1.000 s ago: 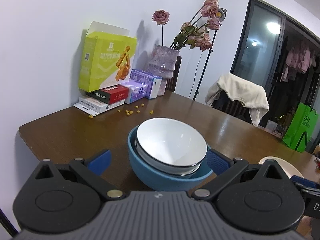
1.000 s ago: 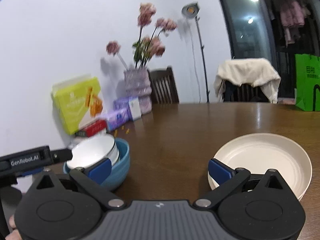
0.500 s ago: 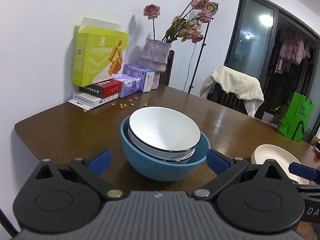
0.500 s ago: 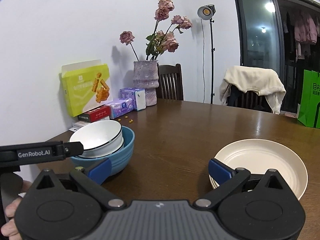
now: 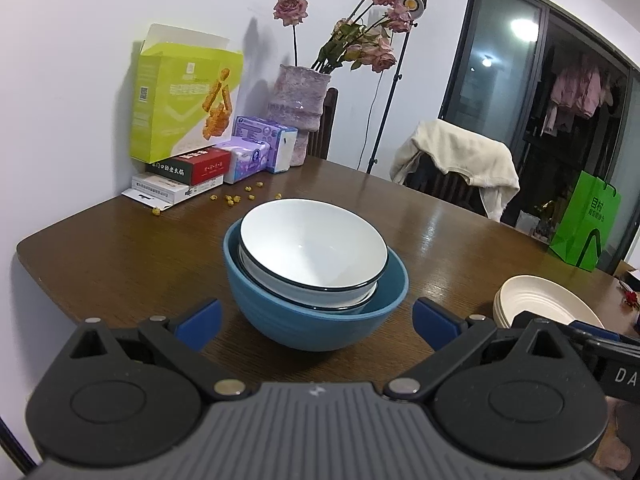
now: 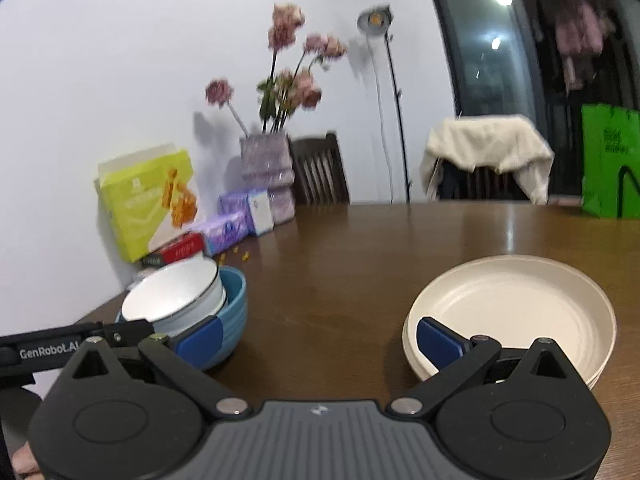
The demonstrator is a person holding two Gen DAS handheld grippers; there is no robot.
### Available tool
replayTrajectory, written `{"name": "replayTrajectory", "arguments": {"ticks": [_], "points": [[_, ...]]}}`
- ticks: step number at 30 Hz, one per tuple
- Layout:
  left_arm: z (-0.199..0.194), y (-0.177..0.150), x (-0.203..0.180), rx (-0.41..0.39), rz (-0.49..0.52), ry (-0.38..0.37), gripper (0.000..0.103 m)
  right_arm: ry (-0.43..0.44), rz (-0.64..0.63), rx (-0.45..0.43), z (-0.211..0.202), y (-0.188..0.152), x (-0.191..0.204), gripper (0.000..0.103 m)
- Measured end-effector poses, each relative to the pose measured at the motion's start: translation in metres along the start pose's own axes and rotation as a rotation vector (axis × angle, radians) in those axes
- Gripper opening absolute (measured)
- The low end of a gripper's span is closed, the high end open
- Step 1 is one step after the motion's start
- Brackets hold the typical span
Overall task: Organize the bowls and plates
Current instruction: 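Withdraw both open tools up and away from the nested bowls, then move both open tools back down toward the rim of the nested bowls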
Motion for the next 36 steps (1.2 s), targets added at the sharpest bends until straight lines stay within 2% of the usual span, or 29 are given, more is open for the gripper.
{"name": "replayTrajectory", "arguments": {"ticks": [7, 17, 28, 36], "points": [[0.001, 0.01, 0.003, 0.009, 0.006, 0.013, 0.103, 0.017, -0.019, 0.052, 0.011, 0.012, -0.006, 0.103], [0.002, 0.04, 0.018, 0.016, 0.011, 0.039, 0.103, 0.062, -0.053, 0.104, 0.022, 0.042, -0.001, 0.103], [0.013, 0.067, 0.035, 0.052, -0.018, 0.07, 0.103, 0.1, -0.059, 0.153, 0.042, 0.078, 0.014, 0.103], [0.029, 0.084, 0.05, 0.107, -0.061, 0.058, 0.103, 0.113, -0.077, 0.163, 0.053, 0.09, 0.027, 0.103]]}}
Point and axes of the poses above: each gripper's, at about its wrist camera, not at the fingertips, and z roughly the way its jaws point, x to its left, y to its top, the point moved 2 cm from there along z, roughly the way its jaws point, and after that the axes turned 13 degrees about x, right-handed, at the moved point
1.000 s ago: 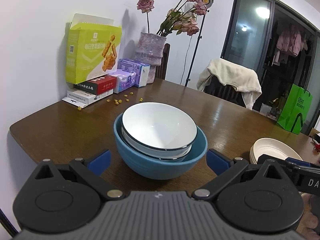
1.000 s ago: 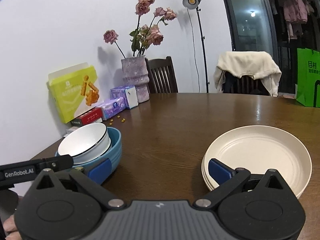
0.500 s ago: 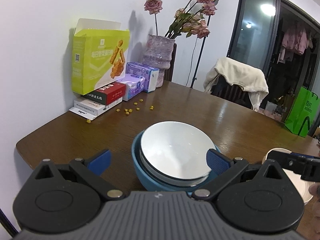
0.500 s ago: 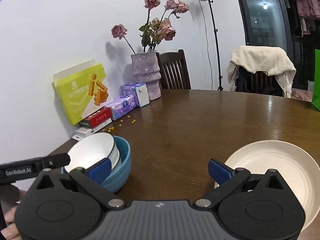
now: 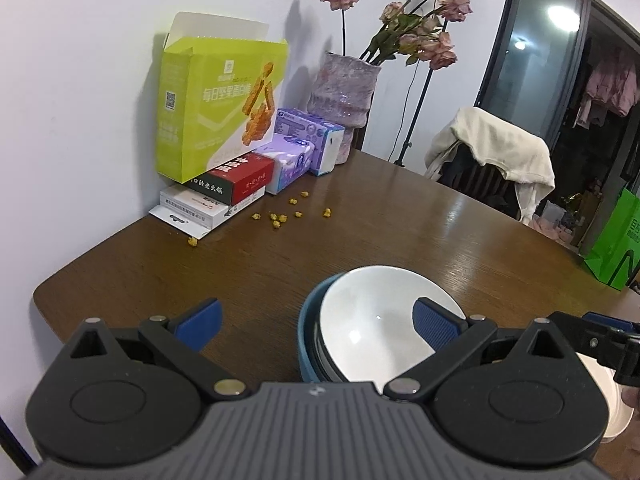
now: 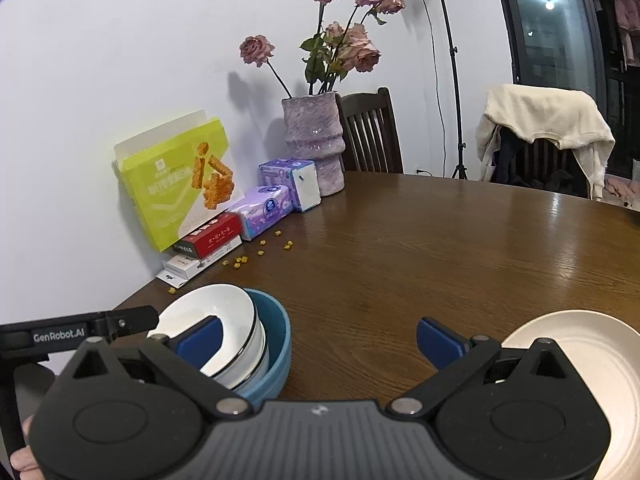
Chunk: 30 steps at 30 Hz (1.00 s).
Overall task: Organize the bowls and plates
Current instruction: 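Move both open tools back down toward the rim of the nested bowls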
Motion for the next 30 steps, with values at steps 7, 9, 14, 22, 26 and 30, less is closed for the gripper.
{"name": "replayTrajectory", "arguments": {"ticks": [7, 9, 14, 22, 26, 30], "points": [[0.009, 0.021, 0.004, 0.04, -0.005, -0.013, 0.103, 0.015, 0.024, 0.036, 0.011, 0.019, 0.005, 0.103], [0.011, 0.027, 0.005, 0.053, -0.009, -0.016, 0.103, 0.019, 0.025, 0.04, 0.013, 0.025, 0.008, 0.103], [0.02, 0.036, 0.011, 0.097, -0.033, -0.024, 0.103, 0.013, 0.021, 0.067, 0.02, 0.037, 0.016, 0.103], [0.038, 0.041, 0.02, 0.171, -0.065, -0.039, 0.103, 0.031, 0.013, 0.134, 0.045, 0.054, 0.03, 0.103], [0.048, 0.039, 0.02, 0.218, -0.059, -0.038, 0.103, 0.045, 0.026, 0.191, 0.062, 0.054, 0.033, 0.103], [0.057, 0.034, 0.023, 0.248, -0.064, -0.051, 0.103, 0.038, 0.046, 0.249, 0.078, 0.048, 0.031, 0.103]]}}
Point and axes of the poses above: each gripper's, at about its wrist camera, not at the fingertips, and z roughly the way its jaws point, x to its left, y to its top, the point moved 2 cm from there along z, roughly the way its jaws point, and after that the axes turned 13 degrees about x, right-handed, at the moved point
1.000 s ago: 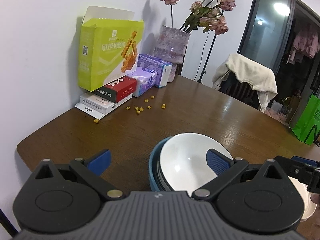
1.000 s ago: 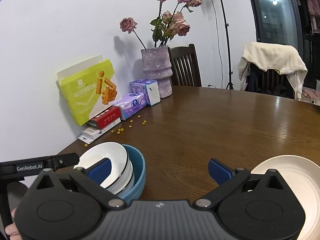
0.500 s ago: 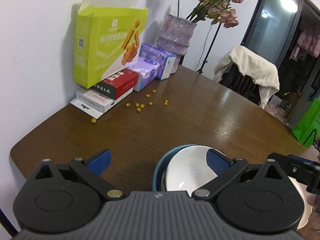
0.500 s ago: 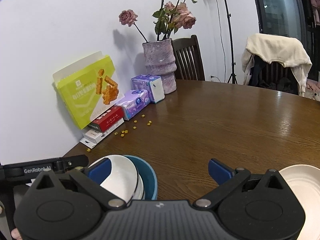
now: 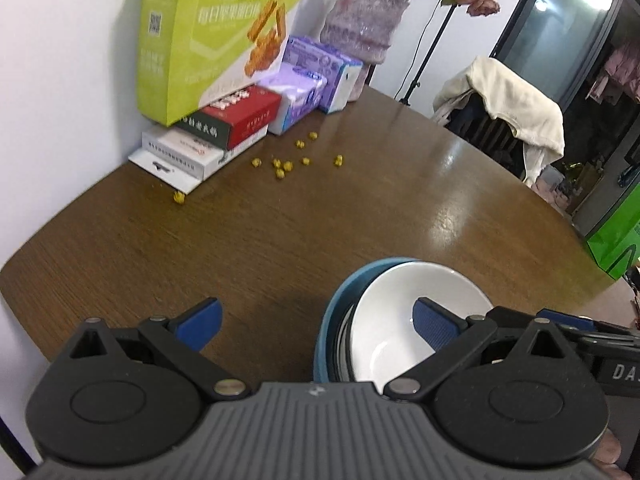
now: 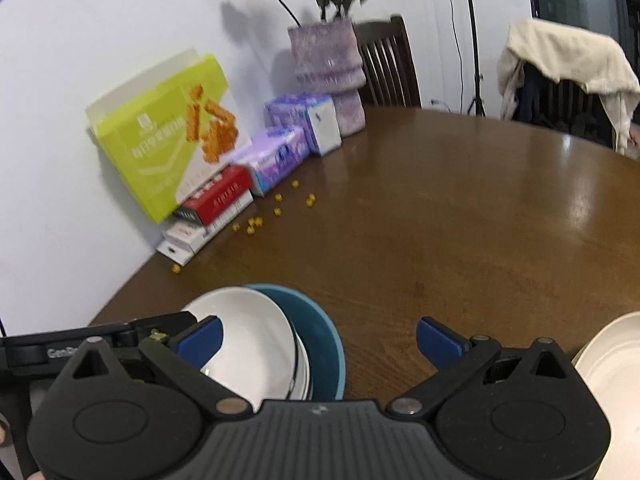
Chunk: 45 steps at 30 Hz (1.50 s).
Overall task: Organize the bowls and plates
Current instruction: 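Move both open tools back down toward the rim of the nested bowls, then close the left tool on the blue bowl rim while the right tool grips it too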
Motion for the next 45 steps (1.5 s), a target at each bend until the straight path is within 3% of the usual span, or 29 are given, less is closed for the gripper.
{"name": "replayTrajectory", "arguments": {"ticks": [8, 18, 22, 24, 27, 32, 35, 45], "points": [[0.019, -0.001, 0.008, 0.077, -0.041, -0.028, 0.103, 0.009, 0.046, 0.082, 0.025, -0.008, -0.011, 0.099], [0.039, 0.0, 0.012, 0.166, -0.089, -0.058, 0.097, 0.105, 0.153, 0.194, 0.05, -0.012, -0.022, 0.094], [0.048, 0.002, 0.012, 0.198, -0.103, -0.065, 0.092, 0.137, 0.18, 0.23, 0.058, -0.014, -0.023, 0.082], [0.049, 0.003, 0.011, 0.197, -0.106, -0.071, 0.091, 0.147, 0.189, 0.246, 0.062, -0.014, -0.022, 0.082], [0.048, 0.002, 0.009, 0.2, -0.107, -0.083, 0.08, 0.16, 0.186, 0.246, 0.063, -0.013, -0.02, 0.077], [0.048, 0.0, 0.01, 0.22, -0.125, -0.155, 0.061, 0.226, 0.187, 0.266, 0.064, -0.014, -0.016, 0.056], [0.047, 0.0, 0.009, 0.227, -0.128, -0.197, 0.046, 0.229, 0.19, 0.269, 0.063, -0.014, -0.015, 0.056], [0.048, 0.003, 0.005, 0.217, -0.125, -0.186, 0.046, 0.264, 0.225, 0.268, 0.06, -0.014, -0.021, 0.05]]}}
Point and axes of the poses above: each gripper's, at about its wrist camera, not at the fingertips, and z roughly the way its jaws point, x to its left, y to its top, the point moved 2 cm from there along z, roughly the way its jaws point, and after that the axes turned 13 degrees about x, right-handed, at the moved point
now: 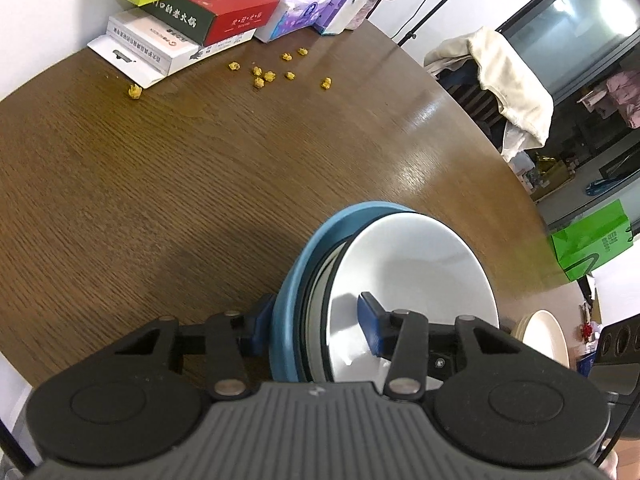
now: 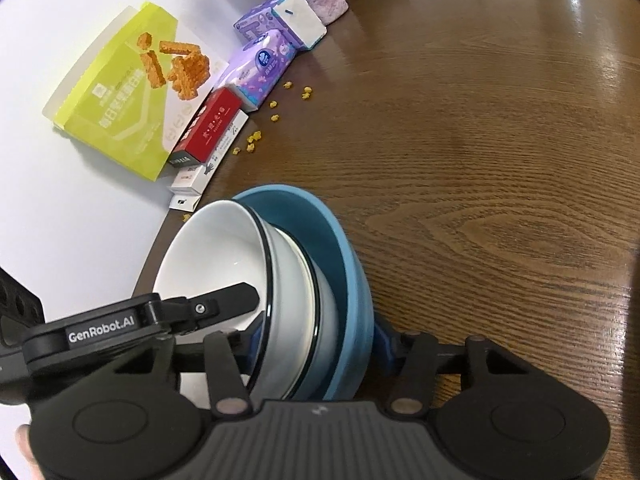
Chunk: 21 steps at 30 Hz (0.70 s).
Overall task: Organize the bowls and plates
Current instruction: 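Close the left tool on the blue bowl rim while the right tool grips it too, then lift the blue bowl with nested white bowls using both tools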
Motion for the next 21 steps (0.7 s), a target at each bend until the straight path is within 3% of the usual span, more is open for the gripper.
{"name": "replayTrajectory", "arguments": {"ticks": [21], "points": [[-0.0019, -0.0036, -0.004, -0.022, 0.021, 0.018, 0.046, 0.024, -0.013, -0.015, -0.0058, -0.0008, -0.0026, 0.047]]}}
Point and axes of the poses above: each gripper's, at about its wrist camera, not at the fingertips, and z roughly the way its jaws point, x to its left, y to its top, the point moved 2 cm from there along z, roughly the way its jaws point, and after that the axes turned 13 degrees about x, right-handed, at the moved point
